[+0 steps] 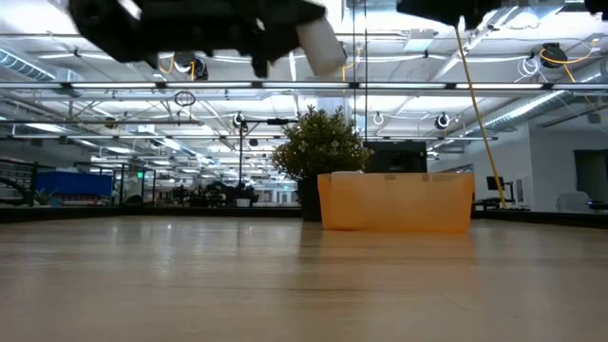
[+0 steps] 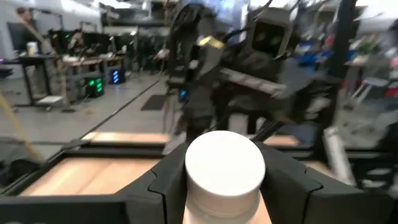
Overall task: Pick and place pill bottles into a basket
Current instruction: Put the white pill bottle into the orange bin
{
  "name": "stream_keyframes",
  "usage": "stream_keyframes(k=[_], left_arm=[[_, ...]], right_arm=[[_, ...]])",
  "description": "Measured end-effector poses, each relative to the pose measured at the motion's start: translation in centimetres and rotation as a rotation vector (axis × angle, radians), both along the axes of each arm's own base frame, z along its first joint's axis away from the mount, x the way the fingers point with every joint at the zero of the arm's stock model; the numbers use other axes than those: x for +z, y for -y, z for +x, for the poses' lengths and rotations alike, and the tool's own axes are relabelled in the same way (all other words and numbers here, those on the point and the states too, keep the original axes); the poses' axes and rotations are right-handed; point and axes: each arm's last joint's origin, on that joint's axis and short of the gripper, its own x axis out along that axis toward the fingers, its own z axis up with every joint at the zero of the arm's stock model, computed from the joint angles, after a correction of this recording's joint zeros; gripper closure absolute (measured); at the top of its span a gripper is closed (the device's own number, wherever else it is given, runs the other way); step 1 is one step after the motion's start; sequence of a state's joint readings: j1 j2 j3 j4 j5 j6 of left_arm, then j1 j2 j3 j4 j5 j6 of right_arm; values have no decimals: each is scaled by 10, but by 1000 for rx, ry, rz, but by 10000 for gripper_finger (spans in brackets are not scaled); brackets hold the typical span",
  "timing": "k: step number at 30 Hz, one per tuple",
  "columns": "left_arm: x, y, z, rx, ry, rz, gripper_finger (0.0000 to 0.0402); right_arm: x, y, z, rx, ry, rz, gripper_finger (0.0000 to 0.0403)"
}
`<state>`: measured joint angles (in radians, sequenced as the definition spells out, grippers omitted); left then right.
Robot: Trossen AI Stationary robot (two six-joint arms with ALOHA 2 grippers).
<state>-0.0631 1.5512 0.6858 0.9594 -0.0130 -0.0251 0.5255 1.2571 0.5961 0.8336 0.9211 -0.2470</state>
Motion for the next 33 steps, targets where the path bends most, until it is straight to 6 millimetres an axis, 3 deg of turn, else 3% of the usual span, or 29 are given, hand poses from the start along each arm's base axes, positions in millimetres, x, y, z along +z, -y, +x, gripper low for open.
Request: stream_keyframes(k=[5, 12, 21, 28, 33], left_arm=[[-12, -28, 36, -7, -54, 7, 231], [-29, -55, 78, -41, -71, -36, 230], [-63, -58, 129, -110, -174, -55, 229], [-69, -58, 151, -111, -229, -26, 229], [-88, -56, 159, -103, -317, -16, 229]], right_arm=[[-10, 0, -14, -16, 18, 0, 66], [3, -7, -32, -143, 3, -65, 67], [5, -13, -38, -134, -11, -79, 67], [4, -15, -41, -152, -16, -72, 67], [4, -15, -41, -151, -17, -73, 67]])
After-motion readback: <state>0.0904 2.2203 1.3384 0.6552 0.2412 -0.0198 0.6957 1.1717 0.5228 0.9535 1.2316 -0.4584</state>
